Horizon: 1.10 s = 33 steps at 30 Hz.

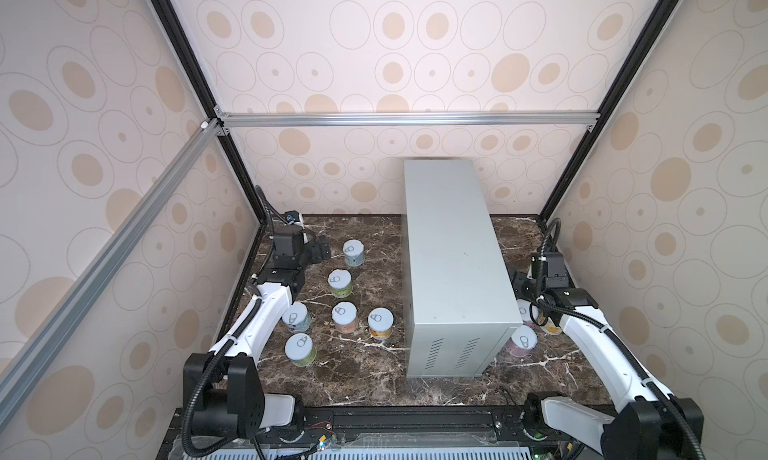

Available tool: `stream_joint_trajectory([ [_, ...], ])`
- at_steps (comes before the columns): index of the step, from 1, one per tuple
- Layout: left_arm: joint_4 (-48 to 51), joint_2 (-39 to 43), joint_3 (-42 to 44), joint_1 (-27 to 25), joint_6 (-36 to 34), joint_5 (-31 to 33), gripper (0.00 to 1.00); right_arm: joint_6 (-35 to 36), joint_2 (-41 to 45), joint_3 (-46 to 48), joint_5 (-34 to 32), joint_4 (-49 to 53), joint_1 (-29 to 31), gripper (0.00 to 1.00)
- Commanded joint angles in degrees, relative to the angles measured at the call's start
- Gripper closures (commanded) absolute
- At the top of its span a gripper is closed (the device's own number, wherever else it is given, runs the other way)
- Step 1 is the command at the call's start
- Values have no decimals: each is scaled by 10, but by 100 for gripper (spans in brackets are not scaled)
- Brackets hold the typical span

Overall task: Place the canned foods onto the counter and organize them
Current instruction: 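Lower the right gripper onto the orange-labelled can while the left gripper reaches toward the cans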

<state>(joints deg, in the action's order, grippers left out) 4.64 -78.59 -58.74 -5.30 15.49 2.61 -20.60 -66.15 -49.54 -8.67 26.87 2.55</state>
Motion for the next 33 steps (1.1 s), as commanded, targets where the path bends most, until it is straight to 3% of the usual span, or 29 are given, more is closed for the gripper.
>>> stream_joint_trajectory([
  [1,73,-18,-44,-22,9,-1,1,-12,-28,-5,24,14,-6,0],
  [10,71,0,26,-99,24,73,1,-13,-109,-22,52,-2,-39,0],
  [21,39,19,48,-108,54,54,1,-4,-217,-80,54,-10,-44,0],
  [33,13,13,67,-109,67,40,1,4,-289,-95,61,-16,-43,7],
])
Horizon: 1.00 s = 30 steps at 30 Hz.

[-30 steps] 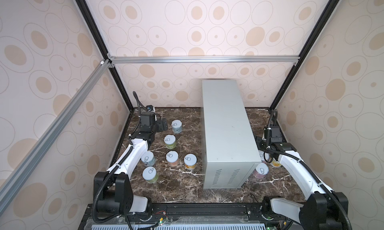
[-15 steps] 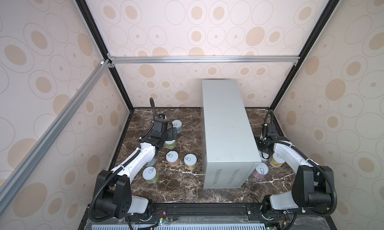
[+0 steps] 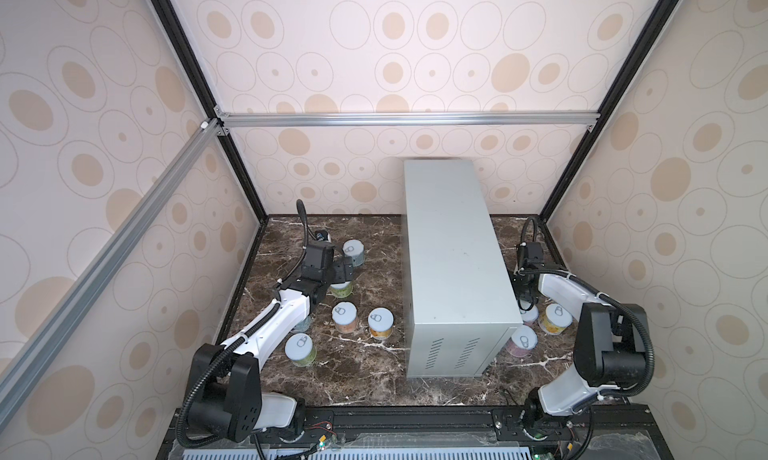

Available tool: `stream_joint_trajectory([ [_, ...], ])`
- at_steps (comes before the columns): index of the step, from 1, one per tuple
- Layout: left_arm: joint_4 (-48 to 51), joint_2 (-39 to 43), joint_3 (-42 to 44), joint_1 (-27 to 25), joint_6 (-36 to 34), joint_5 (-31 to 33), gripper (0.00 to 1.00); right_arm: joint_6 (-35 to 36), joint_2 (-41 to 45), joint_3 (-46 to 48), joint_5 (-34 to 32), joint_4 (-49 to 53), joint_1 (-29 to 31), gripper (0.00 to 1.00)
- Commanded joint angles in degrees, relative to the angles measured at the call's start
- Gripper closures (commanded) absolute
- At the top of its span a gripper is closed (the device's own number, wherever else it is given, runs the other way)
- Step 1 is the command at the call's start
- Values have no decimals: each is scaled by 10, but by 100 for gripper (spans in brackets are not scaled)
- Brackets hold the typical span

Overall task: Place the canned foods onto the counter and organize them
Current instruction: 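Lower the right gripper onto the orange-labelled can while the left gripper reaches toward the cans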

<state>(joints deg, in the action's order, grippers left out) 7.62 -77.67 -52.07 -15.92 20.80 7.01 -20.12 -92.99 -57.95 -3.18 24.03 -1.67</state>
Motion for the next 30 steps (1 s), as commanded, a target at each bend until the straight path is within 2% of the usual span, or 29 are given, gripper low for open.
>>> stream_joint_trajectory([
  [1,-19,5,3,-2,14,-3,1,-1,-27,-15,8,13,-1,8],
  [22,-20,24,11,-3,13,-8,1,17,-106,-67,2,65,12,19],
  [30,-20,35,14,-3,13,-9,1,19,-108,-77,5,77,14,35],
])
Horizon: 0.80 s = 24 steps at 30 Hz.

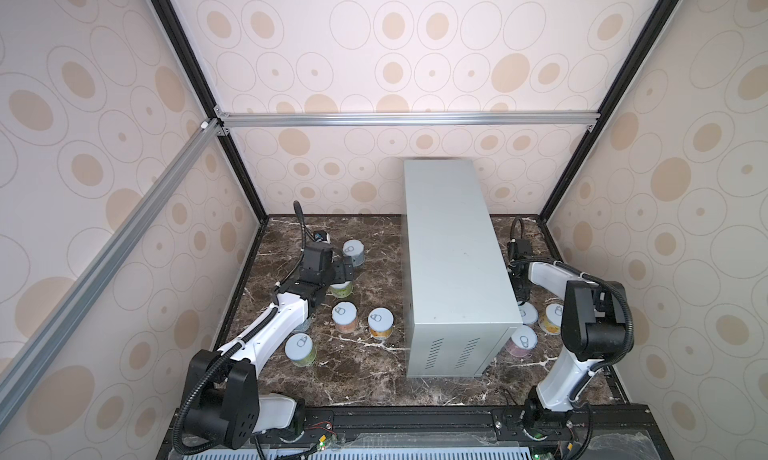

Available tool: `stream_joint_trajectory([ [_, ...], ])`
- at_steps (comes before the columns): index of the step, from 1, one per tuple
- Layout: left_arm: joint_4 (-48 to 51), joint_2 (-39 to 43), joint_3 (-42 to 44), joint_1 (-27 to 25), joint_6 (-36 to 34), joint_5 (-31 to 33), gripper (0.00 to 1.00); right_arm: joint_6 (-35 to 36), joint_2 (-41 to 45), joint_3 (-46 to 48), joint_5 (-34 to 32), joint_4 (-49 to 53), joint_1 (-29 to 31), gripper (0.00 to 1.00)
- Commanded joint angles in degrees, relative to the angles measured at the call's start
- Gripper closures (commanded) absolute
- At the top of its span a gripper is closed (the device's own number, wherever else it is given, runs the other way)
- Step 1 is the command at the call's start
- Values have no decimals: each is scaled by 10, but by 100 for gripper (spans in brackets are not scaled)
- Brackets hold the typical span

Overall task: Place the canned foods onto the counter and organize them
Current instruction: 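Lower the right gripper onto the orange-labelled can while the left gripper reaches toward the cans, then lift the orange-labelled can with the right gripper and carry it above the cabinet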

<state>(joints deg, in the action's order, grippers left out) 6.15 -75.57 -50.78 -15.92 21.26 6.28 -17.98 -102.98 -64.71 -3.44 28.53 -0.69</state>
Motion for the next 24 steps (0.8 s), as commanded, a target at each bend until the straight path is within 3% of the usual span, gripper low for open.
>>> stream_joint_trajectory([
  [1,-6,16,1,-3,9,0,1,-3,-7,-11,7,32,5,36],
  [8,-3,39,2,-3,10,4,1,-1,20,-31,6,55,7,47],
  [24,32,119,-29,-4,24,-10,1,7,175,-78,25,154,8,48],
])
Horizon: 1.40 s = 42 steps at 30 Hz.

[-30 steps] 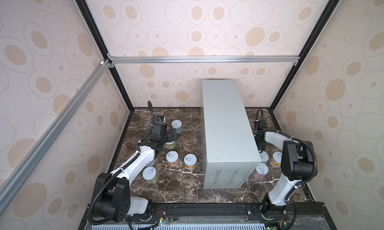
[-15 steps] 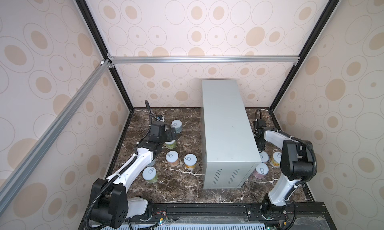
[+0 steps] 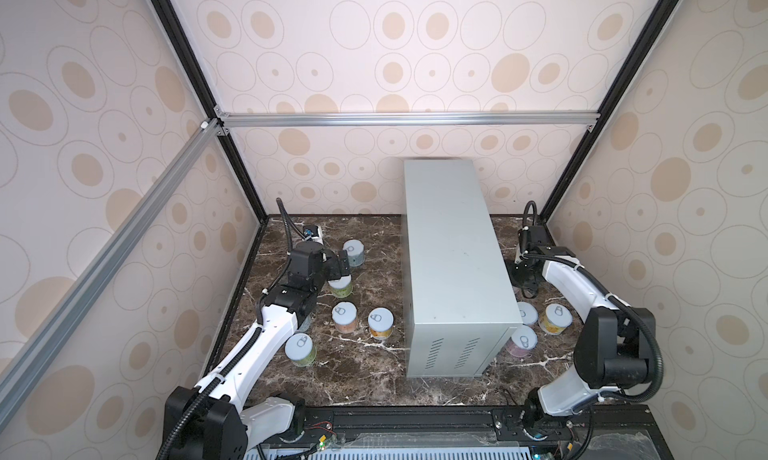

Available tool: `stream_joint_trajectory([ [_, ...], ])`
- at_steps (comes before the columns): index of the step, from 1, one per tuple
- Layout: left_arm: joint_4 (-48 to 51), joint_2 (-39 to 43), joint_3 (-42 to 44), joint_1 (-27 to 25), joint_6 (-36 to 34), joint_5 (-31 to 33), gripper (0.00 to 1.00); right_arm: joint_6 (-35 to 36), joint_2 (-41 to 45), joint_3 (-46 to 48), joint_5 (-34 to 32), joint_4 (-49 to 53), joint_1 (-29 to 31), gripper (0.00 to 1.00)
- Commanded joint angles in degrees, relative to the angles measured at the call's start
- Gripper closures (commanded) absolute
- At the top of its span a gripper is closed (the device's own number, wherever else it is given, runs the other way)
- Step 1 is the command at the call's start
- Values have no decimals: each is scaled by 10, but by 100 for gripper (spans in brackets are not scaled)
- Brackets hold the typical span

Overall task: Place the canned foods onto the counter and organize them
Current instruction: 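Lift the orange-labelled can with the right gripper and carry it above the cabinet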

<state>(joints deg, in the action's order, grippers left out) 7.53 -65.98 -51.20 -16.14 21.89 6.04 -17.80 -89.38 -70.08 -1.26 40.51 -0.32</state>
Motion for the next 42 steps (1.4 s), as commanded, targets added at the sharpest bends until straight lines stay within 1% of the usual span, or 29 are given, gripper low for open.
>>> stream_joint_trajectory([
  [1,20,32,-23,-3,21,-11,1,6,53,-28,4,41,4,48],
  [8,57,72,-29,-3,18,-23,1,8,138,-51,17,82,4,50],
  [11,67,90,-27,-3,21,-32,1,10,175,-56,34,100,4,50],
  [13,74,101,-21,-3,21,-38,1,13,192,-63,41,119,4,50],
  [17,88,118,-3,-3,22,-43,1,20,226,-71,36,146,5,50],
  [22,92,138,20,-3,25,-54,1,26,253,-107,46,183,5,51],
  [29,99,135,5,-3,19,-62,1,29,251,-189,83,227,5,53],
  [36,113,111,-51,-3,12,-73,1,48,205,-330,110,288,5,54],
  [42,120,88,-89,-3,-1,-66,1,63,150,-460,140,344,10,54],
])
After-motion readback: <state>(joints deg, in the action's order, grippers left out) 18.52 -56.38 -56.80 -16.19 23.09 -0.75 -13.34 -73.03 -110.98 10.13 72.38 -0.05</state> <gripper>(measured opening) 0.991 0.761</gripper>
